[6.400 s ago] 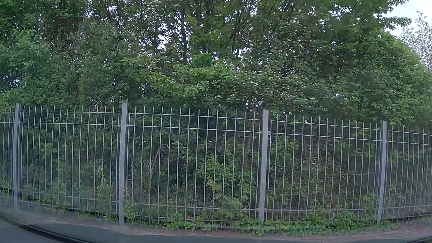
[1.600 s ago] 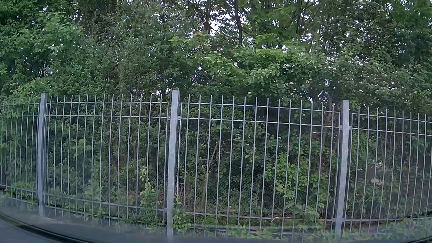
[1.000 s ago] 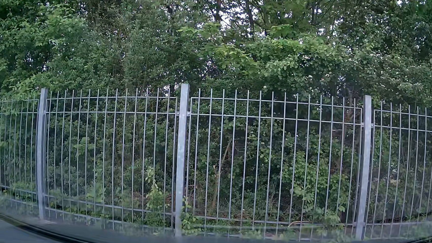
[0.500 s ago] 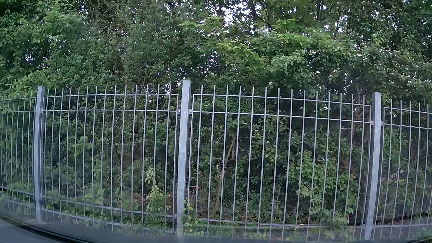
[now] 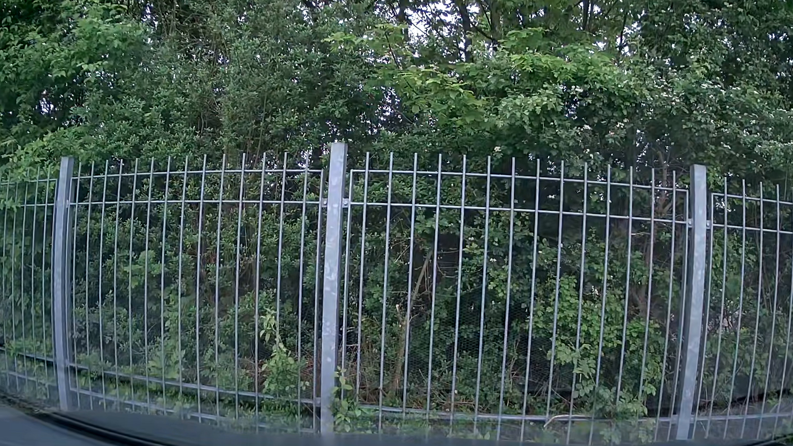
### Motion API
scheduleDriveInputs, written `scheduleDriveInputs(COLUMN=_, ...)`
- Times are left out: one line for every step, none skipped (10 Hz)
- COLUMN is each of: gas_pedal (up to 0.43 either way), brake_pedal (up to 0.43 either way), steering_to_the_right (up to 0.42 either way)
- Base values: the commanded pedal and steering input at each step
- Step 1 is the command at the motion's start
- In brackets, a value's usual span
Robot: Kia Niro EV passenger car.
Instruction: Follow the waypoints while adhering to traffic rules and regulations
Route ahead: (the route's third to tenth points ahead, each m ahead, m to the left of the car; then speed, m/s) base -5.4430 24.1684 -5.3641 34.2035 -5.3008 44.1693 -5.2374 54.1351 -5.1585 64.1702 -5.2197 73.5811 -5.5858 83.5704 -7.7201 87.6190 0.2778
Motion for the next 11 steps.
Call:
scheduleDriveInputs(gas_pedal=0.0, brake_pedal=0.073, steering_to_the_right=0.116)
scheduleDriveInputs(gas_pedal=0.0, brake_pedal=0.085, steering_to_the_right=0.129)
scheduleDriveInputs(gas_pedal=0.0, brake_pedal=0.098, steering_to_the_right=0.153)
scheduleDriveInputs(gas_pedal=0.0, brake_pedal=0.116, steering_to_the_right=0.178)
scheduleDriveInputs(gas_pedal=0.0, brake_pedal=0.134, steering_to_the_right=0.199)
scheduleDriveInputs(gas_pedal=0.0, brake_pedal=0.165, steering_to_the_right=0.227)
scheduleDriveInputs(gas_pedal=0.0, brake_pedal=0.165, steering_to_the_right=0.249)
scheduleDriveInputs(gas_pedal=0.0, brake_pedal=0.171, steering_to_the_right=0.26)
scheduleDriveInputs(gas_pedal=0.0, brake_pedal=0.183, steering_to_the_right=0.281)
scheduleDriveInputs(gas_pedal=0.0, brake_pedal=0.183, steering_to_the_right=0.311)
scheduleDriveInputs(gas_pedal=0.0, brake_pedal=0.183, steering_to_the_right=0.328)
